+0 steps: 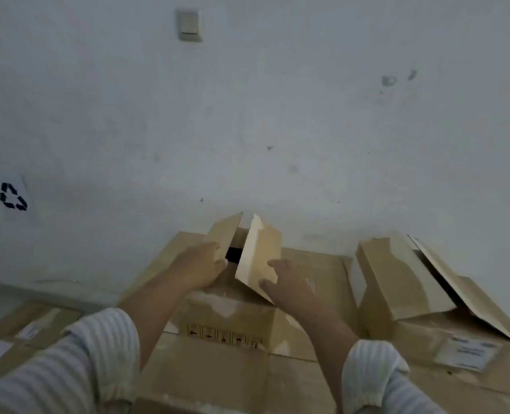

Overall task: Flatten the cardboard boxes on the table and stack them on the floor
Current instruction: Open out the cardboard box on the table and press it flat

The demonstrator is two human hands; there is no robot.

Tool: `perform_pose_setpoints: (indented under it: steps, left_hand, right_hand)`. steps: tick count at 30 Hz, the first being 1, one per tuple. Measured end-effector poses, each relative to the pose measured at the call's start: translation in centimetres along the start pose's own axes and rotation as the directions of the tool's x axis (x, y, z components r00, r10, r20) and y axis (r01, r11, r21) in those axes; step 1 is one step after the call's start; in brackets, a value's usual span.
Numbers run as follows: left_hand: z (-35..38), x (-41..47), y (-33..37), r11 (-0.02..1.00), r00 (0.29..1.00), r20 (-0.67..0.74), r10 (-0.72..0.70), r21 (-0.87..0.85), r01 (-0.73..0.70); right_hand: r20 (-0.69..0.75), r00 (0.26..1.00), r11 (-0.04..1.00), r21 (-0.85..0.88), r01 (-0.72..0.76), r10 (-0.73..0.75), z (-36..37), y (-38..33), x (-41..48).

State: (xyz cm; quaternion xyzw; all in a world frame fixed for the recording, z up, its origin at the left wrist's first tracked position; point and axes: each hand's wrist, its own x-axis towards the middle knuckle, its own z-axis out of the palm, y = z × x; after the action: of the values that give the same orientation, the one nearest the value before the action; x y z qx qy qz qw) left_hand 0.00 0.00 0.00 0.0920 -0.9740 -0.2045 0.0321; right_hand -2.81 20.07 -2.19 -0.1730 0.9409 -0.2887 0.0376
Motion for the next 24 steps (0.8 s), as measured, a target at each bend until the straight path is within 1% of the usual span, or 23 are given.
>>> perform_pose_setpoints:
  steps: [2,3,4,7,11,20,22,24]
  left_hand:
    - [1.3,1.5,-1.0,0.999,0.999,0.027,-0.042,-0.031,0.043]
    - [2.1,2.4,-1.5,0.997,0.997,0.036,-0.063,-0.042,0.064]
    - [2.7,3.0,-1.9,0.994,0.994,0.059,-0.087,-0.056,0.09]
    - [3.9,5.2,-2.6,0.983,0.99,0.07,-0.125,-0.127,0.133]
    - [4.6,6.6,-3.0,0.984,0.991,0.102,-0.09,-0.142,0.104]
    - [3.5,9.1,-3.9,0.979,0.977,0.209,-0.036,-0.189,0.077]
    - [3.0,9.4,-3.5,0.979,0.98,0.199,0.002,-0.2,0.039]
    - [2.2,9.5,-3.0,0.982,0.987,0.152,0.056,-0.189,-0.027]
  right_hand:
    - [0.011,0.999,0.998,0.042,-0.038,0.038,1.4,0.3,1.7]
    - [0.019,0.999,0.998,0.034,-0.046,0.046,2.2,0.6,2.6]
    - [0.035,0.998,0.999,0.02,-0.046,0.046,2.8,0.7,3.3]
    - [0.005,1.0,0.999,0.028,-0.023,0.023,3.9,0.6,5.8]
    - [0.015,1.0,0.999,0.045,-0.008,0.007,4.4,0.0,7.8]
    - [0.006,0.99,0.989,-0.014,-0.144,0.144,5.3,-2.3,9.6]
    - [-0.001,0.987,0.987,-0.01,-0.163,0.163,5.4,-3.0,9.8]
    - [-0.03,0.984,0.984,0.024,-0.175,0.175,4.8,-3.9,10.0]
